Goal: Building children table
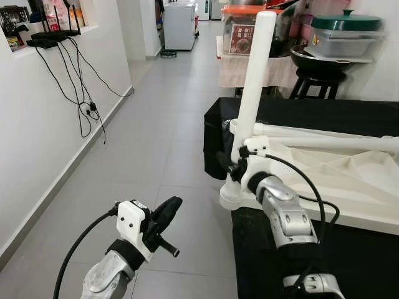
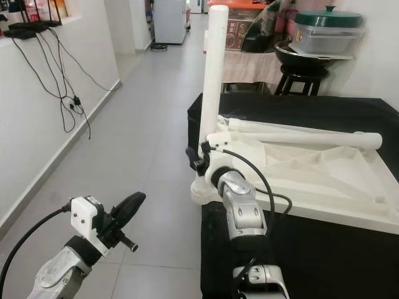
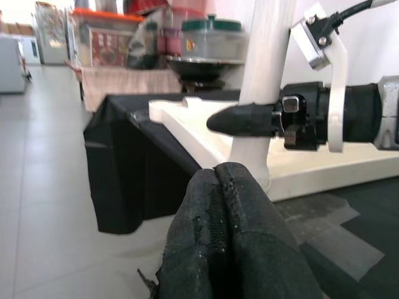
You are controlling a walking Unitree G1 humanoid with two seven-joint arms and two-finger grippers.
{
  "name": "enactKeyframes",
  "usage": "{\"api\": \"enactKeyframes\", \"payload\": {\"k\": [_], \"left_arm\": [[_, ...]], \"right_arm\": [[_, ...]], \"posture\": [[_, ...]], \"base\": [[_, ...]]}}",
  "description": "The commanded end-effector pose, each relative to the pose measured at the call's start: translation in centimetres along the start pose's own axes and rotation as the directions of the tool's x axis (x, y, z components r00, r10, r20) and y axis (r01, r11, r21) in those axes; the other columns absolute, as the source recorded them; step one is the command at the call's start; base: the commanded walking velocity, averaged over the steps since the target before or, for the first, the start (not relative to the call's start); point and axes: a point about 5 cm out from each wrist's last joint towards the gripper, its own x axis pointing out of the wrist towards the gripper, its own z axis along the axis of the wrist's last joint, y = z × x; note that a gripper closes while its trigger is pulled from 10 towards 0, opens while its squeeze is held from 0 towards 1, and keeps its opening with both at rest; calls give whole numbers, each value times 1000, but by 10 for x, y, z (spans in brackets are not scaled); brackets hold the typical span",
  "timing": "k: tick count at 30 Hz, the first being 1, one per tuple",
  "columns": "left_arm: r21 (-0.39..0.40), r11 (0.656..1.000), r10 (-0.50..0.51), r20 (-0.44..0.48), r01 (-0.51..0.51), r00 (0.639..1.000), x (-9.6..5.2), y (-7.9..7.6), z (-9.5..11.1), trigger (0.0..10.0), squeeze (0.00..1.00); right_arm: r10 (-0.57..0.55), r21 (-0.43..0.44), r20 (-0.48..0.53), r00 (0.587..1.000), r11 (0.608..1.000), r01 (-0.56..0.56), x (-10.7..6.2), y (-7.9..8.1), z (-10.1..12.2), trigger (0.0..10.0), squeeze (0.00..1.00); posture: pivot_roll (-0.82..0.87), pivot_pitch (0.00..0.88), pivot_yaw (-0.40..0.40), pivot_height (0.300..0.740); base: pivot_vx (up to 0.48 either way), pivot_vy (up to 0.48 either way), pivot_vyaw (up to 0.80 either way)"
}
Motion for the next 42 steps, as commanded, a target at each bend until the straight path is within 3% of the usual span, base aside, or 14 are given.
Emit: {"api": "enactKeyframes", "payload": {"k": [1,8,9,10,11,14,18,19,20,36,37,39,40,42], "left_arm": [[-4,1000,0,-8,0,1000,1,2,-3,10000,0],[-7,1000,-4,-8,4,1000,2,2,-3,10000,0],[-6,1000,-4,-7,4,1000,2,3,-3,10000,0],[-5,1000,-3,-6,3,1000,3,4,-3,10000,0],[-5,1000,-3,-6,3,1000,3,4,-3,10000,0],[-3,1000,-4,-6,4,1000,4,5,-3,10000,0],[-2,1000,-4,-7,4,1000,4,5,-3,10000,0],[-1,1000,-4,-6,4,1000,5,5,-3,10000,0],[0,1000,-3,-5,3,1000,5,4,-4,10000,0],[-4,1000,-4,3,4,1000,4,2,-3,10000,0],[-4,1000,-4,3,4,1000,3,2,-2,10000,0],[-4,1000,-4,3,4,1000,3,2,-2,10000,0],[-4,1000,-3,4,3,1000,0,2,-1,10000,0],[-9,1000,-2,4,2,1000,-1,2,0,10000,0]], "right_arm": [[-6,43,8,1000,999,5,1,-3,9,10000,1000],[233,24,124,965,971,-238,10,7,41,10000,1000],[404,-43,152,902,914,-402,13,13,52,10000,341],[547,-126,154,823,837,-533,13,17,60,10000,0],[547,-126,154,823,837,-533,13,17,60,10000,0],[766,-235,47,641,632,-738,16,26,65,10000,0],[787,-235,20,616,603,-763,19,28,65,10000,0],[795,-213,-9,606,591,-778,23,29,61,7137,0],[799,-196,-26,600,585,-787,26,30,58,353,0],[607,-161,-43,793,779,-605,31,-3,26,0,0],[440,-170,-103,892,876,-451,31,-11,7,0,0],[440,-170,-103,892,876,-451,31,-11,7,0,0],[51,-156,-76,996,986,-62,31,-22,-9,0,0],[-189,-52,-80,979,981,186,16,-21,-29,0,0]], "posture": [[-6,0,-19,740],[-4,0,-18,740],[5,0,-15,740],[13,0,-16,740],[13,0,-16,740],[19,0,-16,740],[19,0,-16,740],[36,0,-20,740],[39,0,-22,740],[27,0,-31,740],[23,0,-38,740],[23,0,-38,740],[5,0,-41,740],[5,0,-41,740]], "base": [[0,0,0],[0,0,0],[0,0,0],[0,0,0],[0,0,0],[0,0,0],[0,0,0],[0,0,0],[0,0,0],[0,0,0],[0,0,0],[0,0,0],[0,0,0],[0,0,0]]}}
